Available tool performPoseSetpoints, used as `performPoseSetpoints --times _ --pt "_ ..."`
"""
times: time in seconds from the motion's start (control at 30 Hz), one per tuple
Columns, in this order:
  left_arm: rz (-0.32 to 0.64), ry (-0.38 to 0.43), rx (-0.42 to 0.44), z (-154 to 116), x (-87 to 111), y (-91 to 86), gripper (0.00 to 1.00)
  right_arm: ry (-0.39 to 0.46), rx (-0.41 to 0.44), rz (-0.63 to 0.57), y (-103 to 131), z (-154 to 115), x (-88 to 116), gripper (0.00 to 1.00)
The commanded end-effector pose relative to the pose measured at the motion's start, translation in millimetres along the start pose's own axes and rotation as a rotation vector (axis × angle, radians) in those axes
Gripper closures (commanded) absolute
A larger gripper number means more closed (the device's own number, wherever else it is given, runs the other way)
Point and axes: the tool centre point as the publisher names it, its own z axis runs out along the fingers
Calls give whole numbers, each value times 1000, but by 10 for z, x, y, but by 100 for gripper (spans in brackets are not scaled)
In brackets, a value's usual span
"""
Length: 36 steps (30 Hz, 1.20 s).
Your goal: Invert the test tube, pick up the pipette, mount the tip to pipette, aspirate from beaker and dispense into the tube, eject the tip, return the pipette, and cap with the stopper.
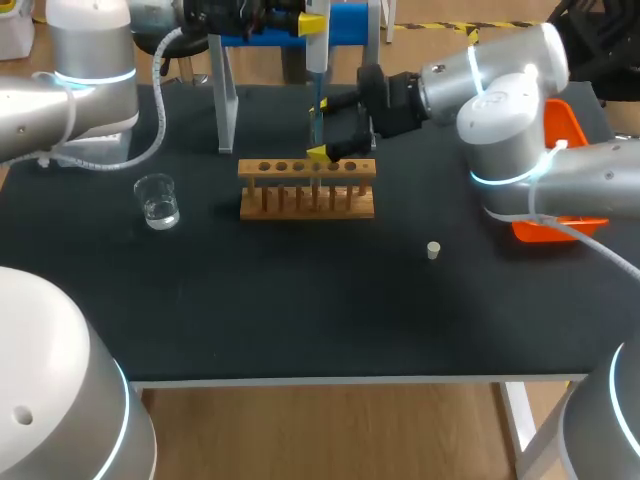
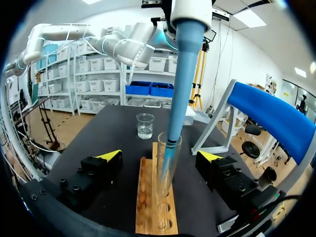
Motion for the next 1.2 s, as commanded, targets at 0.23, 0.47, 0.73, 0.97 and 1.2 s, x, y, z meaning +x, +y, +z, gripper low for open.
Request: performPoseSetpoints --times 0.23,0.47,0.73,0.97,1.2 --pt "0 1 0 -3 -2 -5 100 -40 -54 37 -21 -870 240 0" --pt "0 1 0 -3 -2 -5 100 -46 -146 28 264 -1434 288 0" --pt "0 1 0 -3 -2 -5 100 -39 -205 -39 790 -1867 275 0" --pt "0 1 0 -3 -2 -5 100 -10 -261 -109 1316 -2092 264 100" --pt "0 1 0 -3 -2 -5 100 15 -281 -159 1787 -2134 202 100"
